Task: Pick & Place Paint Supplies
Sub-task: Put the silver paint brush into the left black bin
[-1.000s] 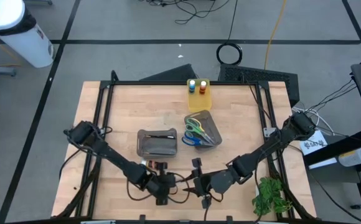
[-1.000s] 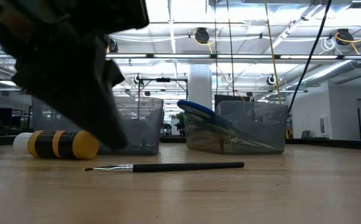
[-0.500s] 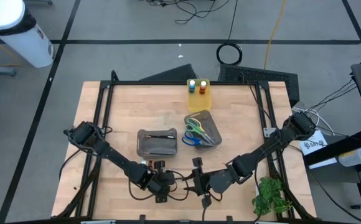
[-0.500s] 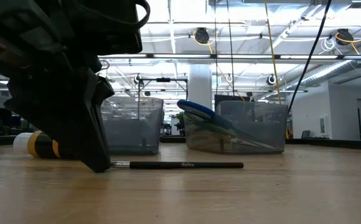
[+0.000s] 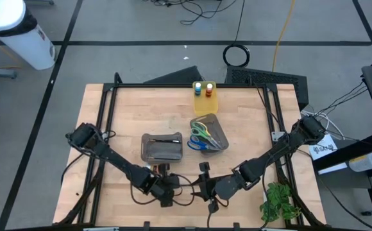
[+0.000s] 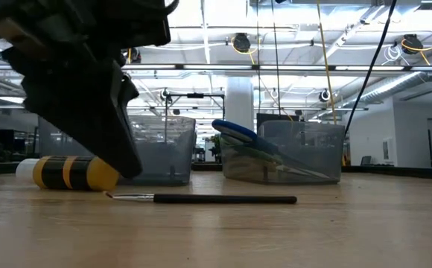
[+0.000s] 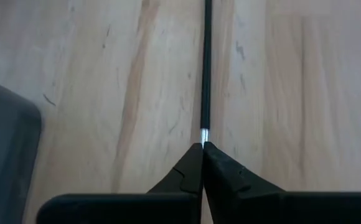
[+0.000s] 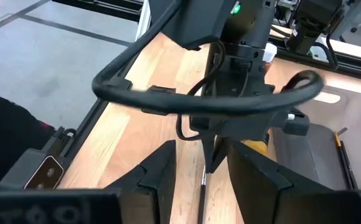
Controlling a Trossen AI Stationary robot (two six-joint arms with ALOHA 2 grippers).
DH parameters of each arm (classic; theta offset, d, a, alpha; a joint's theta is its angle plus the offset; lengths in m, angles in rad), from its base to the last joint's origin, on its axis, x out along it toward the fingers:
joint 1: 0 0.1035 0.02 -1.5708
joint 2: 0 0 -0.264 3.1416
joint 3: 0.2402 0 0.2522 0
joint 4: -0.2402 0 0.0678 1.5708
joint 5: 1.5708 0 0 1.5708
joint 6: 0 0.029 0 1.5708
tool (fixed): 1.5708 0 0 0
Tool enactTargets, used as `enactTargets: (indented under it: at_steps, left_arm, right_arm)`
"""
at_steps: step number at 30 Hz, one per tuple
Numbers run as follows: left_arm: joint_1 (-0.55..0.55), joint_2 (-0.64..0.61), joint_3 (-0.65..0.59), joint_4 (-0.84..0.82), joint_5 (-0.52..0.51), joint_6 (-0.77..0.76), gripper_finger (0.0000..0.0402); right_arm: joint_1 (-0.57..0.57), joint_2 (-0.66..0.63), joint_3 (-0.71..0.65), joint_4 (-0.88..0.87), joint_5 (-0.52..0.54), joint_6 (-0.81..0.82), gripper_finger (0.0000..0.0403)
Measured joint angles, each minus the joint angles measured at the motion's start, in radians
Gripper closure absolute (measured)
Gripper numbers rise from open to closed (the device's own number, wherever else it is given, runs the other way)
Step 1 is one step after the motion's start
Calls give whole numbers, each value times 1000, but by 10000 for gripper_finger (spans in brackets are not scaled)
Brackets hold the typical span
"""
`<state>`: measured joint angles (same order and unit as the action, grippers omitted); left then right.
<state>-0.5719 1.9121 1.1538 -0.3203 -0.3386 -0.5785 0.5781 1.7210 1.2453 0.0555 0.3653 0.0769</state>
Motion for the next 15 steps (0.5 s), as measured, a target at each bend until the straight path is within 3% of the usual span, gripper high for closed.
enactTargets:
  at_steps: [15]
  left_arm:
    - [-6,0,0,-1,25,-7,396]
  right_arm:
    - [0,0,0,0,0,8,273]
